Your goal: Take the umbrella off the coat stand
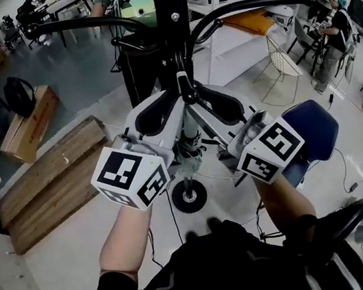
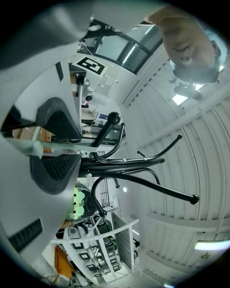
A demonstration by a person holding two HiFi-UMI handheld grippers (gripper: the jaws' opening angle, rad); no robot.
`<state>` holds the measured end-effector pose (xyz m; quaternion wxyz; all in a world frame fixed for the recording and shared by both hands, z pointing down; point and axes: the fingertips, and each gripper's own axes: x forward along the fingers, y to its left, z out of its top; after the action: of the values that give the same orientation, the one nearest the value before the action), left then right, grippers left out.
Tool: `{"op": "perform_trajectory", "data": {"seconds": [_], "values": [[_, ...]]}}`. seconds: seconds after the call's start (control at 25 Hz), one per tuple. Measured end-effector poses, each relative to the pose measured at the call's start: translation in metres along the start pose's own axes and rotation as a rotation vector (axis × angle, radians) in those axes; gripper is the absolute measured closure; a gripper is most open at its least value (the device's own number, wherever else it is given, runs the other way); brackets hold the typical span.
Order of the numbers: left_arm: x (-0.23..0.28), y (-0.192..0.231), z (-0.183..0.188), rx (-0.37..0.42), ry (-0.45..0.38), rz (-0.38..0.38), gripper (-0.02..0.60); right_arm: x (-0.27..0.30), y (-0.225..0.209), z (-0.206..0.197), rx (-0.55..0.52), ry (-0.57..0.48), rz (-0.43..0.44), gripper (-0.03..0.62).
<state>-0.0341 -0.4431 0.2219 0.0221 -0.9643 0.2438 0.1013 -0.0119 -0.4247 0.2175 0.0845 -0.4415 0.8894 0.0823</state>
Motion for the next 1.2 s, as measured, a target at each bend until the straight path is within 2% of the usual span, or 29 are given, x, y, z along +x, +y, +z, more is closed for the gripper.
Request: {"op": "perform_trajectory", "data": {"seconds": [0.24, 0.52, 0.68, 1.0, 1.2], "values": [[0.018, 0.001, -0.001, 0.023, 0.029, -0.015, 0.512, 0.003, -0.018, 0.003, 0.023, 0.017, 0.090, 0.523], [0.014, 0.006, -0.003, 0.049, 0.029, -0.034, 0.514, 0.011, -0.014, -0.002, 0.011, 0.041, 0.214, 0.523], [0.016, 0.006, -0.005, 0.084, 0.026, -0.076, 0.557, 0.016, -0.013, -0.005, 0.034, 0.045, 0.276, 0.546], [0.010, 0.007, -0.007, 0.027, -0.006, -0.149, 0.558, 0.016, -0.003, -0.008, 0.067, 0.046, 0.364, 0.565], [0.016, 0.007, -0.007, -0.006, 0.013, -0.117, 0.568, 0.015, -0.007, -0.006, 0.096, 0.033, 0.348, 0.583]]}}
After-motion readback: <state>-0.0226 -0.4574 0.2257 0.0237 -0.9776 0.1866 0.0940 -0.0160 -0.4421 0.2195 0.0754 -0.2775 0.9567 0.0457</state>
